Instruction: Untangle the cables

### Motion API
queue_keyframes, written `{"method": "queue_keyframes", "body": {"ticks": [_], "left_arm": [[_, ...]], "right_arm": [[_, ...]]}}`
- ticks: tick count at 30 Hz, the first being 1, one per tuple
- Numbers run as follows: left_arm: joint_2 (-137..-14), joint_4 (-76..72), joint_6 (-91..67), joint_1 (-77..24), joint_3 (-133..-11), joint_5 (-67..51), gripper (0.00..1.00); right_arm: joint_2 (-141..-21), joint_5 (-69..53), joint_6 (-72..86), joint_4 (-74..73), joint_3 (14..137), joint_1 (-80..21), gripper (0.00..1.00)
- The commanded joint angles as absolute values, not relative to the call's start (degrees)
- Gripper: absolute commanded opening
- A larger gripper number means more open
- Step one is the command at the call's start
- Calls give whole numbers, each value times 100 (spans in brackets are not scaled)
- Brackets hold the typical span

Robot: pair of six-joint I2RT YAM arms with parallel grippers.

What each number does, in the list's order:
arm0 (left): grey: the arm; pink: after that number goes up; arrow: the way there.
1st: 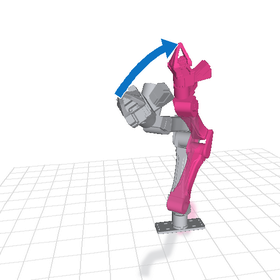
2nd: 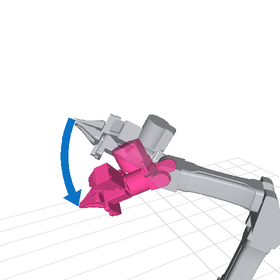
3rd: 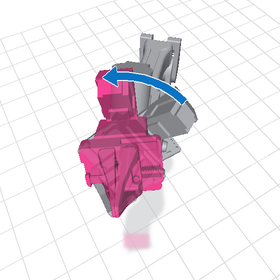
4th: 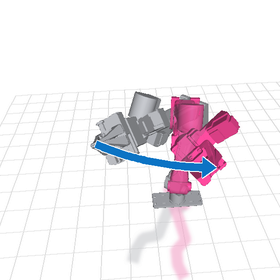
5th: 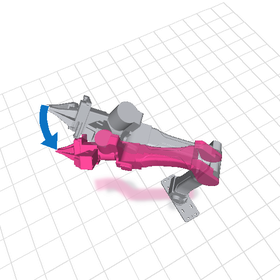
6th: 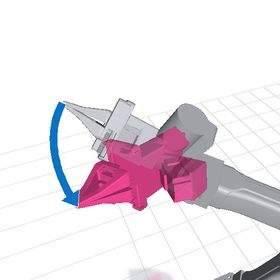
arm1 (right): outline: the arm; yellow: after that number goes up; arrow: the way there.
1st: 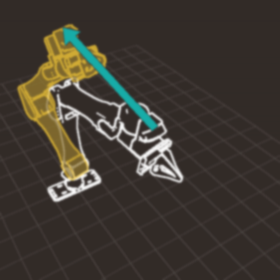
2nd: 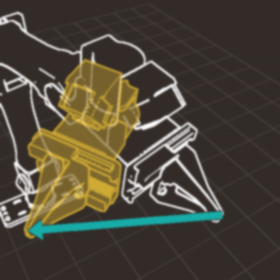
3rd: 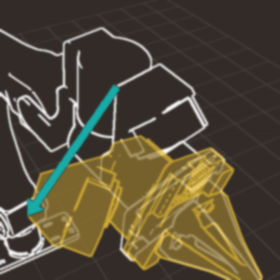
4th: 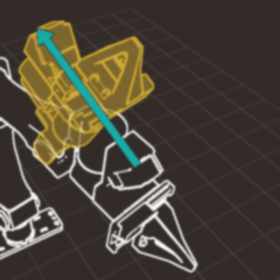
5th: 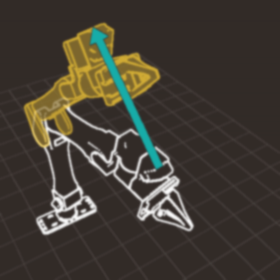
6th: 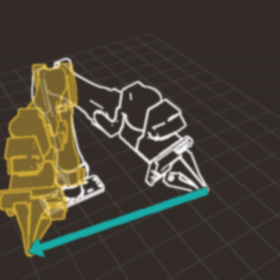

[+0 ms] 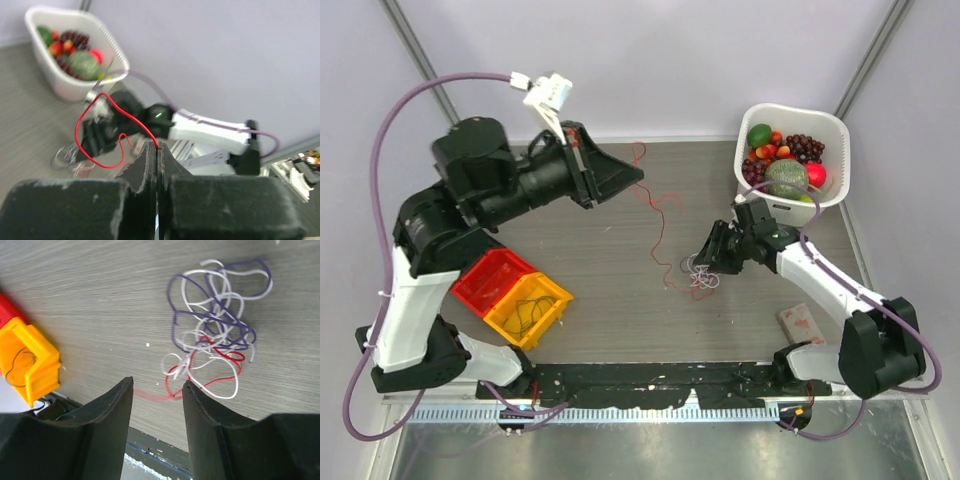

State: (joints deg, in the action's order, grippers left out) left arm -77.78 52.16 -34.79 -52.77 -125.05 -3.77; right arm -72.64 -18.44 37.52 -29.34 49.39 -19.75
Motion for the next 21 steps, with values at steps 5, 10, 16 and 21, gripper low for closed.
{"method": "queue_keyframes", "body": {"ticks": [5,10,16,21], "left_arm": [[-7963,4536,-3506,-5282,-14729,-1652,0],[-7480,4016,-3683,-5282,-14783,-1276,0],[-6892,4649,-3323,-5291,-14617,348,0],[-6548,4991,-3182,-5317,-14212,1185,0]], "right_arm": [[-8542,-1065,4552,-2030,4763,-2109,43],[-9087,-19,4518,-2601,5379,-1829,40],[-9360,1458,3965,-3356,5827,-978,36],[-9089,1758,3674,-3498,5696,-379,37]]}}
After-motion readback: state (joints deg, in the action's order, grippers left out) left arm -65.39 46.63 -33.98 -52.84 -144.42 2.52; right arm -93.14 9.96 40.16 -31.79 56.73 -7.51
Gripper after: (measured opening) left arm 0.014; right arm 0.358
